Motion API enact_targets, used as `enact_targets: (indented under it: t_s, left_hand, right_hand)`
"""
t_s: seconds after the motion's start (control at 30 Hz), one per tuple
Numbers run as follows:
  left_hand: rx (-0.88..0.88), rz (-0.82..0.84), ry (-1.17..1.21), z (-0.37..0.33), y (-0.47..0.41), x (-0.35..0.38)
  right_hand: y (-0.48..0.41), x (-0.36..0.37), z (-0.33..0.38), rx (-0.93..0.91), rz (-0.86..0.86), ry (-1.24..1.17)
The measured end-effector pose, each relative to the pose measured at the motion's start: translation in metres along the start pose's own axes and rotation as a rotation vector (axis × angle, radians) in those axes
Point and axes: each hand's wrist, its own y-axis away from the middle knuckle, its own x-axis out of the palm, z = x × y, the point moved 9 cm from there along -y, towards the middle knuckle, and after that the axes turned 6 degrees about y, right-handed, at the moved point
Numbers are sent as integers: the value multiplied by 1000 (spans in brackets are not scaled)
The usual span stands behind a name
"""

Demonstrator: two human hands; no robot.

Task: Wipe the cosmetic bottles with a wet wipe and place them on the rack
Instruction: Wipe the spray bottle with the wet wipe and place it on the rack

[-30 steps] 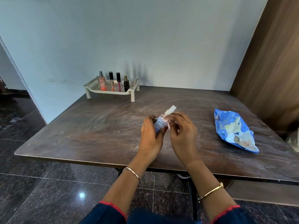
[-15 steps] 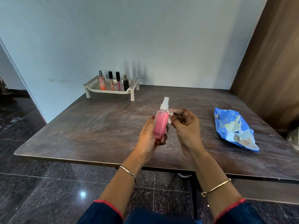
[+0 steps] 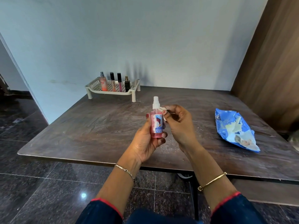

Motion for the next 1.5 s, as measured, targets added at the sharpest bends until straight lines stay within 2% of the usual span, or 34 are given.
enact_targets:
  t_s: [0.07, 0.13, 0.23, 0.33, 0.5, 0.63, 0.87, 1.07, 1.17, 1.27, 1.37, 1.5]
  left_hand:
    - [-8, -38, 5, 2, -2, -5]
    - [-20, -37, -6, 5, -4, -6]
    - [-14, -21, 49, 6, -5, -3]
    - [20, -3, 137, 2, -5, -3]
    - [-26, -33, 197, 7, -8, -9]
    - [-16, -12, 226, 7, -7, -8]
    - [36, -75, 201, -1, -5, -11]
    - [78, -77, 196, -4, -8, -10]
    - [96, -61, 110, -3, -10, -8]
    - [120, -62, 80, -9, -7, -4]
    - [125, -80, 171, -14, -9, -6]
    - [118, -144, 275, -13, -14, -14]
  right_hand:
    - [4, 0, 15, -175, -55, 291]
    - [17, 7, 38, -434, -106, 600]
    - [43, 21, 55, -686, -128, 835]
    - [59, 30, 45, -750, -96, 951]
    - [76, 37, 42, -824, -54, 1034]
    - [60, 37, 54, -775, -75, 1013]
    - [31, 13, 43, -474, -157, 645]
    - [60, 27, 50, -650, -126, 860]
    - [53, 36, 62, -692, -102, 969]
    - [37, 25, 63, -579, -124, 790]
    - [31, 11, 38, -424, -163, 627]
    - [63, 9, 29, -539, -191, 632]
